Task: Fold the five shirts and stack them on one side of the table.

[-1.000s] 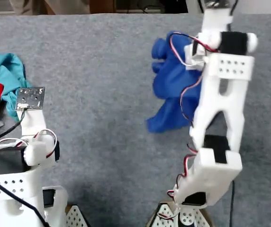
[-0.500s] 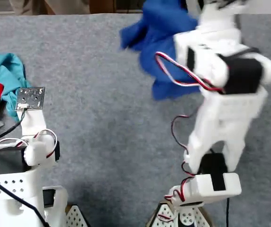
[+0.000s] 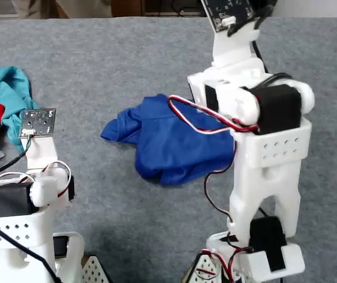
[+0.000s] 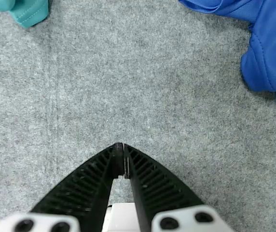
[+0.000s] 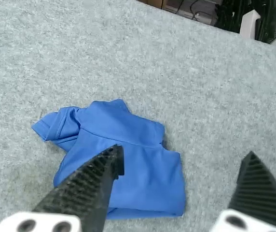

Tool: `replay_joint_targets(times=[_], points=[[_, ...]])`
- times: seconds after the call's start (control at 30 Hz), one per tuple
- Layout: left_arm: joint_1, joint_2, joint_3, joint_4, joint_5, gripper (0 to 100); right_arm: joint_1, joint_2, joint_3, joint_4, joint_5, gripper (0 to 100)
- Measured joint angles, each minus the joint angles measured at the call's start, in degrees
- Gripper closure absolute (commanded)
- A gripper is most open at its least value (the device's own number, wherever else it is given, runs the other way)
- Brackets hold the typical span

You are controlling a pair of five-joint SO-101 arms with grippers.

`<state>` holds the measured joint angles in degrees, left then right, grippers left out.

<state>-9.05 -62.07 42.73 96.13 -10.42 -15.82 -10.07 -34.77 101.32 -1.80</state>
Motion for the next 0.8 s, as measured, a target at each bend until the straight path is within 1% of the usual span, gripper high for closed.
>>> replay_joint_targets(times=[0.13,0.23,0.33,0.4,0.6,0.7,0.8], points=[[0.00,0.00,0.00,-1.85,0.00,98,0.00,0.00,3.25,0.00,0.00,62.0],[-0.44,0.00,0.00,-4.48,1.23,98,-1.93,1.14,7.38,-1.05,0.00,62.0],[-4.31,0.00,0.00,-7.30,5.10,98,-5.19,4.04,11.34,-3.78,-2.20,62.0],[-8.09,0.00,0.00,-8.44,6.42,98,-8.44,6.24,13.54,-5.71,-3.52,62.0],[-19.08,0.00,0.00,-9.14,7.03,98,-17.41,17.49,15.82,-13.10,-7.82,62.0],[-22.77,0.00,0.00,-9.14,7.12,98,-18.64,24.79,15.82,-17.41,-9.23,62.0],[-24.97,0.00,0.00,-9.14,7.12,98,-18.73,32.44,13.54,-20.13,-10.73,62.0]])
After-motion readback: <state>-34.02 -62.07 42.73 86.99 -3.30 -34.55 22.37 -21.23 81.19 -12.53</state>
